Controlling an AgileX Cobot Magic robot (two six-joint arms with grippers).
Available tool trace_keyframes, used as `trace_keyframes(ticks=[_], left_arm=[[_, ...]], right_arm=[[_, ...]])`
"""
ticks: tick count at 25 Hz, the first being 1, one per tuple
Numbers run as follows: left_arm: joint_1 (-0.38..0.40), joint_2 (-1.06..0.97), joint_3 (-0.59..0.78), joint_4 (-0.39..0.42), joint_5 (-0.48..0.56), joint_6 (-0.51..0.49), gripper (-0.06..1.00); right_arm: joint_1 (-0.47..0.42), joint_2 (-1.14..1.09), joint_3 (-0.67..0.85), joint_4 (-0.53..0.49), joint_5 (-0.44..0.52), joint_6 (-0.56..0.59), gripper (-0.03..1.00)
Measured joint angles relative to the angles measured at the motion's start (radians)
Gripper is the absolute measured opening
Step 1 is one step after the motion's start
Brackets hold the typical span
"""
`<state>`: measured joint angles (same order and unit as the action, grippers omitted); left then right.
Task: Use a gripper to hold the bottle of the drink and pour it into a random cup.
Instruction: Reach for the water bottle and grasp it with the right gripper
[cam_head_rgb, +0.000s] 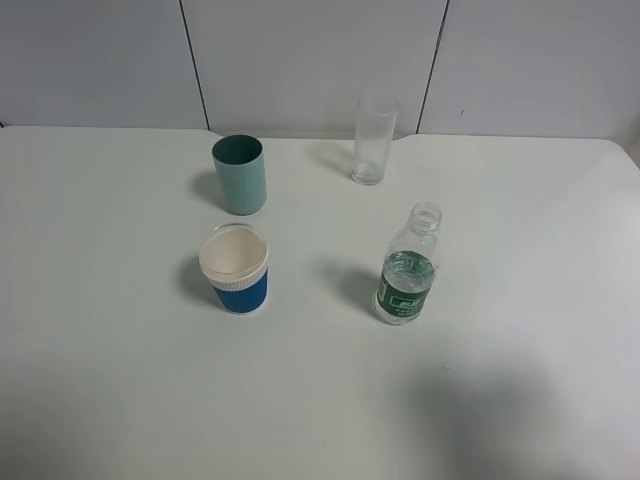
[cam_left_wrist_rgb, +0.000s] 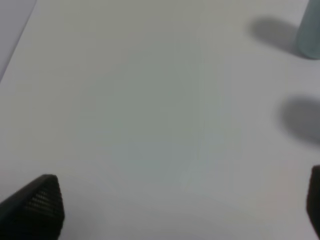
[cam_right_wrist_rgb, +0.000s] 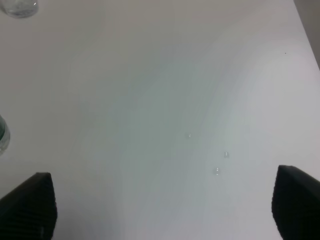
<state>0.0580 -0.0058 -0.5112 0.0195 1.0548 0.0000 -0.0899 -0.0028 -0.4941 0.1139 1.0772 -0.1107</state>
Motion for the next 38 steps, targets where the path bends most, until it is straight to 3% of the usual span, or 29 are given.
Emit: trace_keyframes(ticks=[20,29,38], left_arm=[[0.000,0.000,0.000,-0.001,0.000,0.000,0.98],[0.000,0.000,0.000,0.000,0.000,0.000,0.98],[0.000,0.000,0.000,0.000,0.000,0.000,0.98]], right_arm=[[0.000,0.000,0.000,0.012,-0.017,0.000,0.85],[0.000,0.031,0.000,0.151,-0.042,0.025,0.85],[0.000,0.237,-0.003,0.174,-0.136,-0.009,0.85]])
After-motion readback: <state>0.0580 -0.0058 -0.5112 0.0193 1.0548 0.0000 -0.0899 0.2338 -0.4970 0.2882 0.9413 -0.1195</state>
